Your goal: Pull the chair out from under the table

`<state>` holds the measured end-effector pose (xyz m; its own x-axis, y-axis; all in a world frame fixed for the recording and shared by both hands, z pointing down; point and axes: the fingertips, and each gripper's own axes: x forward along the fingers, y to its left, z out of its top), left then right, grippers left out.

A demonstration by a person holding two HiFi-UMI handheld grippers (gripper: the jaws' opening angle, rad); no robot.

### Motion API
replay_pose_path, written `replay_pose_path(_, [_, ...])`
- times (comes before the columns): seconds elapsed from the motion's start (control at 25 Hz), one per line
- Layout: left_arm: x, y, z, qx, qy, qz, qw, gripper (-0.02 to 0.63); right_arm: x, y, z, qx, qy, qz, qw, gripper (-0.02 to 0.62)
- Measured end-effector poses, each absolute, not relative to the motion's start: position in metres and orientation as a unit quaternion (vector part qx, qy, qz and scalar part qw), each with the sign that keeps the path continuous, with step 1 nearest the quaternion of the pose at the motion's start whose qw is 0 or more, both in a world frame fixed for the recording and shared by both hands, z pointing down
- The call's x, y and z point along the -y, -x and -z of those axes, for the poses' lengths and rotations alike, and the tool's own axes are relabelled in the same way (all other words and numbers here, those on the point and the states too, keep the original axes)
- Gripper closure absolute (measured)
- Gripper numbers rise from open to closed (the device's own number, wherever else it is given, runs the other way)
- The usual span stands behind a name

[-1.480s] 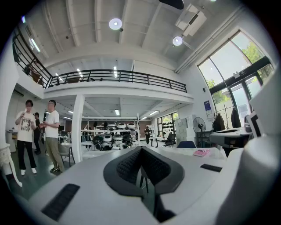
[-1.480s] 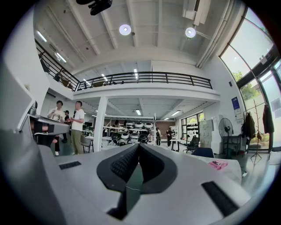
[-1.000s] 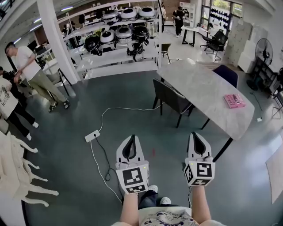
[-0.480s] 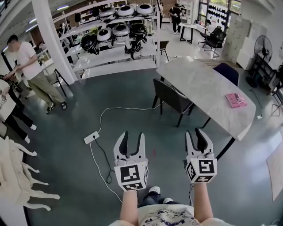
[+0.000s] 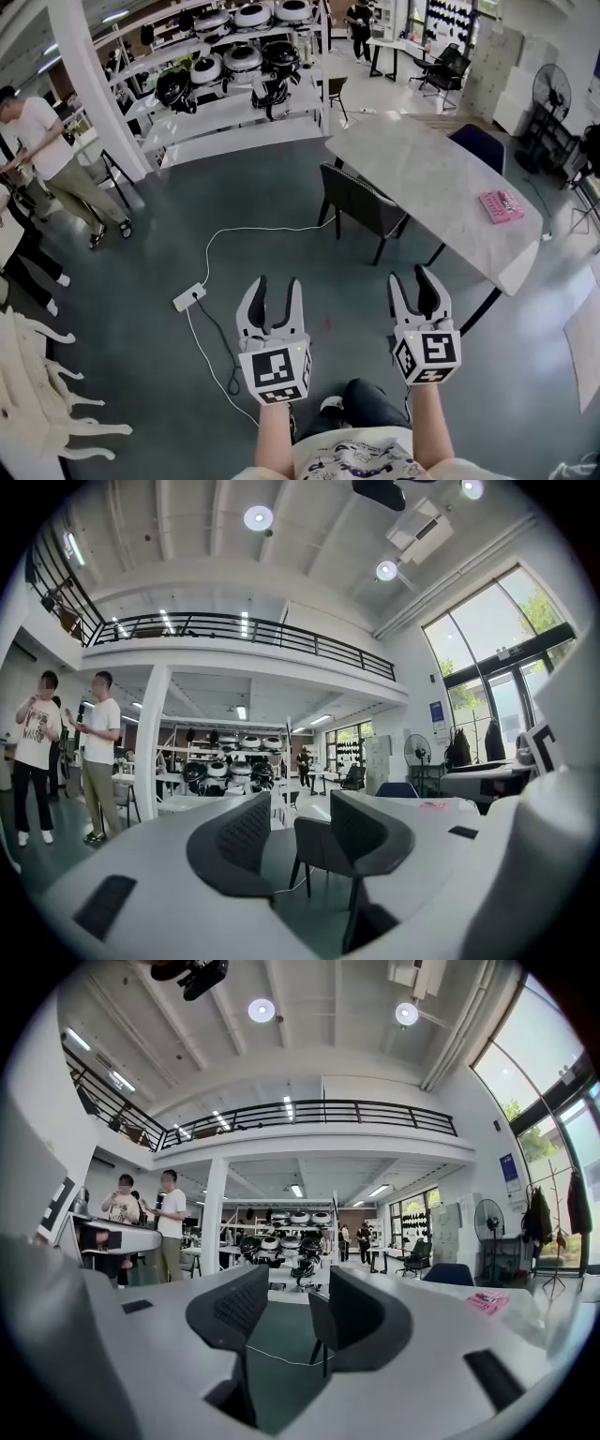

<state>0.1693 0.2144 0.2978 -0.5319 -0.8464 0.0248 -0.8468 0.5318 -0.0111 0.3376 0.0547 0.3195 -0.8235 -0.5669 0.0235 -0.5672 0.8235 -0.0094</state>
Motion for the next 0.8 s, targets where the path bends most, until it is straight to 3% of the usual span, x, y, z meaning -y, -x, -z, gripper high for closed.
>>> replay_pose_path(0.32, [-0.180,-0.132,-0.311,0.879,-0.476,-0.013,0.021,0.397,-0.019,-0.297,-0.333,0.957,-0.290,-0.008,0.024,0.391])
replay_pose_path(0.8, [-0.059,-0.027,-0.326,0.887,-0.459,-0.029,0.029,0.397,0.109,-0.179,-0.341,0.965,-0.262,0.003,0.030,0.390])
